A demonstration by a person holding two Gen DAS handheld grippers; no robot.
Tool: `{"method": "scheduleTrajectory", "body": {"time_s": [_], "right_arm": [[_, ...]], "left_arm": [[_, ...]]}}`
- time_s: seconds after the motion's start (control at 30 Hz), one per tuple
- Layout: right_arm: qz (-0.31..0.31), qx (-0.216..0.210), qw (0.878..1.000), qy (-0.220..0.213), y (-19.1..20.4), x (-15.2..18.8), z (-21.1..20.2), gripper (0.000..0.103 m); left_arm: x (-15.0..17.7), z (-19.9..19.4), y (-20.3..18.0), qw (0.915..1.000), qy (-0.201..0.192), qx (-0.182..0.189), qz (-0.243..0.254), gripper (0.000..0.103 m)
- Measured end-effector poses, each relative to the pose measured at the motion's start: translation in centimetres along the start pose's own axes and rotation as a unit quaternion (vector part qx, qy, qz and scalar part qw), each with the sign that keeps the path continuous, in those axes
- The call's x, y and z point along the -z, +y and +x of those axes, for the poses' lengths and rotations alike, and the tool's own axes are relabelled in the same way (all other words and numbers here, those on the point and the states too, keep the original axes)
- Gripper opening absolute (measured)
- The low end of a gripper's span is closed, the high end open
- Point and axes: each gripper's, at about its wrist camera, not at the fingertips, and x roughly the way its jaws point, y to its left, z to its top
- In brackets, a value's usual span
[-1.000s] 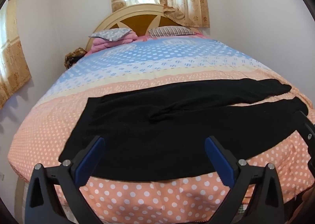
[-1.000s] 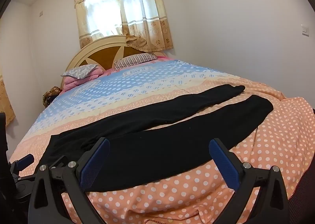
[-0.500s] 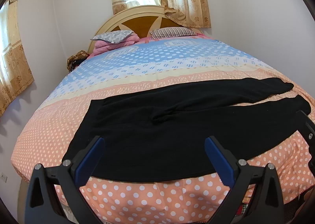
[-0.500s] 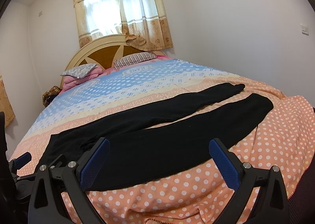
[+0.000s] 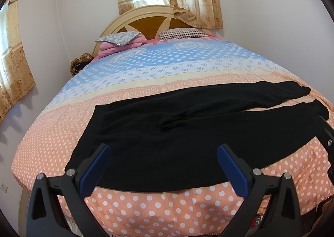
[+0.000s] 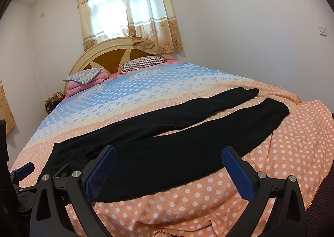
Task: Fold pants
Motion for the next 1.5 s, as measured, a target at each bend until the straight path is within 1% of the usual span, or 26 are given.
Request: {"method": "scheduleTrajectory", "body": {"time_s": [1.1, 1.5], "right_arm": [[0.001, -0.001, 1.0, 0.007, -0.05, 0.33, 0.05, 0.102], [-0.001, 0.0, 1.0, 0.014, 0.16, 0.41, 0.52, 0.102]], "left_arm": [[0.34, 0.21, -0.22, 1.0, 0.005, 0.001, 0.001, 0.103], [0.66, 0.87, -0.13, 0.9999, 0.016, 0.002, 0.001, 0.103]]}}
